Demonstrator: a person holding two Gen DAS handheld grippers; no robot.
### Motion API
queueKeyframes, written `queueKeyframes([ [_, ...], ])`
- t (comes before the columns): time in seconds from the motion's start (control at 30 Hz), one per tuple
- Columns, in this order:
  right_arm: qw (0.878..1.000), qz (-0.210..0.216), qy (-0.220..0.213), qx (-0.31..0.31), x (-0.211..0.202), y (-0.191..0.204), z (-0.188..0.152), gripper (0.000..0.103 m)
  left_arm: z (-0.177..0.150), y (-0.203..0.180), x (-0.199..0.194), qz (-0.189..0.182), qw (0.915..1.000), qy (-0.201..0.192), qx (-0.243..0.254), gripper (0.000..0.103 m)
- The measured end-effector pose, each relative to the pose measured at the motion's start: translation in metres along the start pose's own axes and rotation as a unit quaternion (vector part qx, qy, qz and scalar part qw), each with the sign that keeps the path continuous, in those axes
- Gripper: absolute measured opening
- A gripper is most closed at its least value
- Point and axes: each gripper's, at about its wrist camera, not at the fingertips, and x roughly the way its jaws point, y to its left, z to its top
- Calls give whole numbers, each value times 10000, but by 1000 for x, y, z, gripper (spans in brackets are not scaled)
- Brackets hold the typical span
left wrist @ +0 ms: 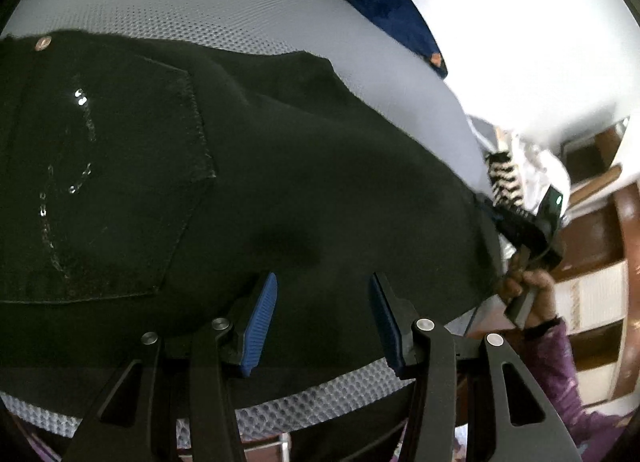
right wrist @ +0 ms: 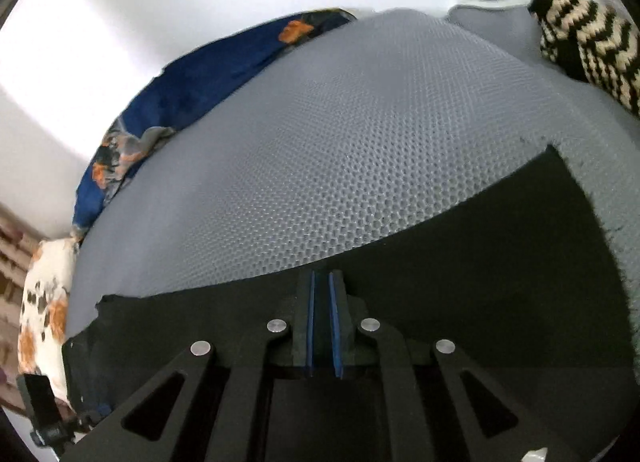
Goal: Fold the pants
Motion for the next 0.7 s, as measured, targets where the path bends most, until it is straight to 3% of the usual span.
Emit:
queueKeyframes([
  [0.1, 9938, 878, 44, -678, -12, 43, -11, 9, -1, -1, -6, 9, 9997, -118, 233, 49],
  [0.17, 9780, 1655, 416, -1196, -7, 87, -20, 12, 0, -4, -9, 23, 9992, -185, 349, 49],
  [0.2, 9702, 1857, 536, -1460, -5, 111, -24, 19, -1, -3, -13, 16, 9990, -244, 373, 49],
  [0.27, 9507, 2131, 763, -2121, 8, 162, -32, 21, -2, -2, -18, -25, 9990, -265, 361, 49],
  [0.4, 9156, 2309, 1125, -3095, 49, 234, -37, 21, -4, 2, -34, 120, 9981, -439, 405, 49],
  [0.5, 8978, 2189, 1393, -3559, 82, 265, -46, 21, -3, 7, -54, 478, 9947, -743, 534, 49],
  [0.7, 8794, 2044, 1607, -3988, 120, 298, -46, 21, 4, 29, -80, 778, 9903, -1090, 383, 50],
])
